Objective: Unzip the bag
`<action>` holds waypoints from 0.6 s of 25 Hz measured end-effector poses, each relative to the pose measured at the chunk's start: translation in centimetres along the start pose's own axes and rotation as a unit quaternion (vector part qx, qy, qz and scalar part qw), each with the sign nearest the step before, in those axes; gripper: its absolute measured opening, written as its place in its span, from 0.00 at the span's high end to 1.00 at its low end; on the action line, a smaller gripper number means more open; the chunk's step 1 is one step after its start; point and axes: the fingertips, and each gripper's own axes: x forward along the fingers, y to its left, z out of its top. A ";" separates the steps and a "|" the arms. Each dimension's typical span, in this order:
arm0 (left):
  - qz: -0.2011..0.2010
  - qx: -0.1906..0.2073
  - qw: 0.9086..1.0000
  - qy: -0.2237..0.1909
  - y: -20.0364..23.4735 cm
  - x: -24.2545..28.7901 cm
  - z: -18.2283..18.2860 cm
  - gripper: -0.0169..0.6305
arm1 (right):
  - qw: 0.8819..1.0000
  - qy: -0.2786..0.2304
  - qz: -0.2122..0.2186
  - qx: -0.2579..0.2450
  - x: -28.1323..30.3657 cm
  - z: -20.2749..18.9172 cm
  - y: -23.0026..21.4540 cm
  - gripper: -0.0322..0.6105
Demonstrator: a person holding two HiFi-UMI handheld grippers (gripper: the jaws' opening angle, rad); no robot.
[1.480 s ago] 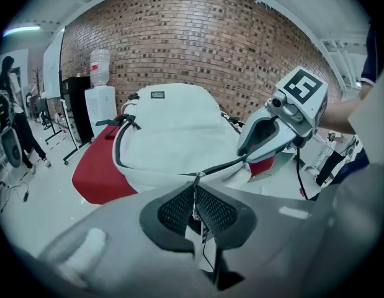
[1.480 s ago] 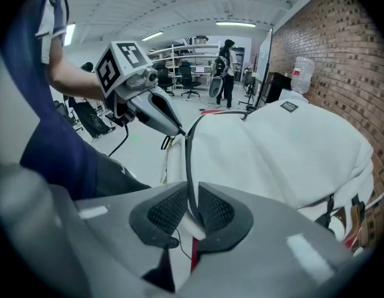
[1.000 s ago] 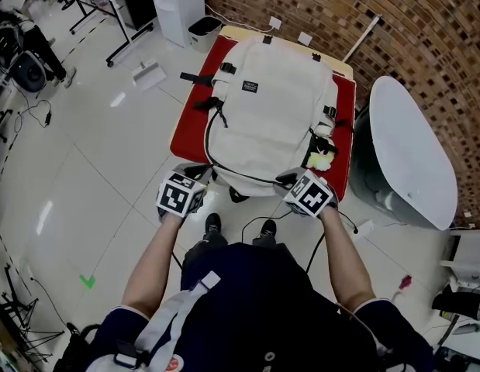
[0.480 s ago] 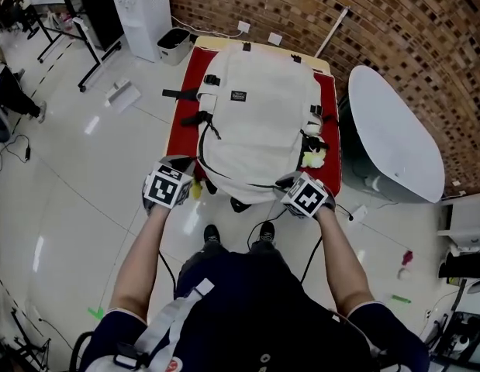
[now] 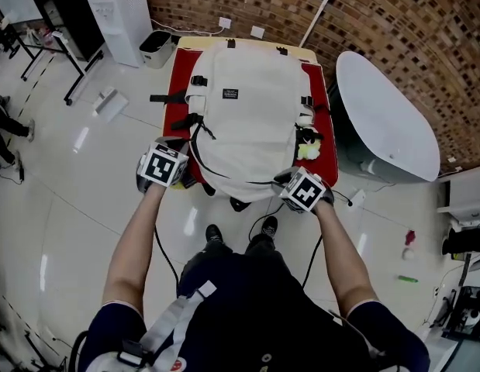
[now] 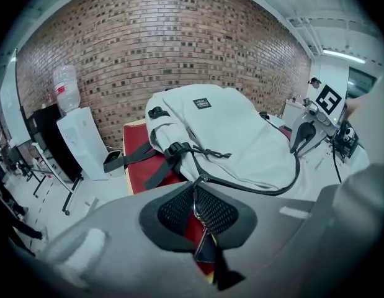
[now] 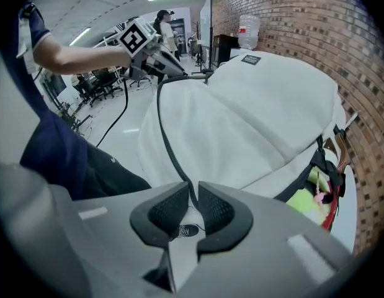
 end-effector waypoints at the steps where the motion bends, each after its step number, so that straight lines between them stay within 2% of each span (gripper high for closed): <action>1: -0.001 0.001 1.000 0.002 0.2 0.3 0.2 0.94 | 1.000 0.001 -0.001 0.003 0.0 -0.1 0.0 0.88; 8: 0.003 -0.011 1.000 0.004 1.3 2.8 0.7 0.93 | 1.000 -0.005 -0.008 0.015 0.1 0.0 -0.1 0.88; 15: -0.019 -0.020 1.000 -0.002 0.9 3.2 0.5 0.93 | 1.000 -0.007 -0.012 0.015 0.0 0.0 -0.2 0.88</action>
